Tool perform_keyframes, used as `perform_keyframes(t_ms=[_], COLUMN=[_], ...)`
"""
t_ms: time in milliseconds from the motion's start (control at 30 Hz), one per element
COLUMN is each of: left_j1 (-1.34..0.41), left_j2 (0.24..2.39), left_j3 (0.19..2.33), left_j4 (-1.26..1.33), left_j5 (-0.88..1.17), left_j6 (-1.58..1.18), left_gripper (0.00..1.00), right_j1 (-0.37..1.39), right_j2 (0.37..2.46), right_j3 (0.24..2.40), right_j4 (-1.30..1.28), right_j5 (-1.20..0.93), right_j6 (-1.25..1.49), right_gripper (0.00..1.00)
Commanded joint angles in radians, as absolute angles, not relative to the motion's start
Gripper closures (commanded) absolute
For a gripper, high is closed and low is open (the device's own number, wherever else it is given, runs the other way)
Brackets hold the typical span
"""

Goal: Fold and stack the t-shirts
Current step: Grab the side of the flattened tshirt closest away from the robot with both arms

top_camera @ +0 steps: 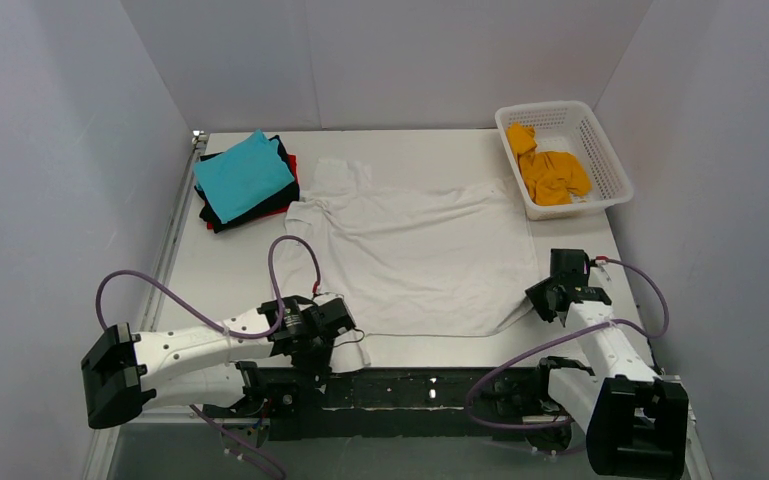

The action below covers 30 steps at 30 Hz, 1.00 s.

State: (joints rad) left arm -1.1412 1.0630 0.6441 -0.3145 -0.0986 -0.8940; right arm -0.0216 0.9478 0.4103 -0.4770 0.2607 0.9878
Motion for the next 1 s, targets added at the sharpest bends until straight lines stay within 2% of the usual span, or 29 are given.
perform_keyframes(t_ms=[0,67,100,367,500,567,733,967], left_j1=[-1.144,-1.144,-1.144,-1.144,-1.144,-1.144,-1.144,-1.144], left_j2=[1.087,1.093,1.091,1.038,1.006,0.994,1.003,0.966], left_j3=[0.669,0.683,0.687,0.682,0.678,0.694,0.762,0.756], left_j4=[-0.456,-0.484,-0.492,-0.537,-0.561,-0.589,-0.679,-0.753], left_j5=[-0.139,-0.147,-0.153,-0.165,-0.159,-0.173,-0.192,-0.119], left_j6=[-0.907,-0.908,-0.91,-0.959,-0.981,-0.986,-0.975,-1.033], left_gripper=[1.0,1.0,1.0,1.0,1.0,1.0,1.0,1.0], right_j1=[-0.037,-0.038,-0.038,-0.038,-0.038,-0.036,-0.036,-0.038], right_j2=[1.032,1.037,1.026,0.739,0.6,0.593,0.579,0.519], right_j3=[0.382,0.397,0.404,0.452,0.546,0.623,0.798,0.826], right_j4=[-0.366,-0.385,-0.404,-0.778,-0.929,-1.021,-1.27,-1.402], right_j5=[0.156,0.134,0.134,0.151,0.047,0.036,0.177,0.219], right_j6=[0.954,0.941,0.933,0.886,0.935,0.906,0.858,0.82], right_gripper=[0.7,0.92,0.99,0.99,0.99,0.99,0.99,0.99])
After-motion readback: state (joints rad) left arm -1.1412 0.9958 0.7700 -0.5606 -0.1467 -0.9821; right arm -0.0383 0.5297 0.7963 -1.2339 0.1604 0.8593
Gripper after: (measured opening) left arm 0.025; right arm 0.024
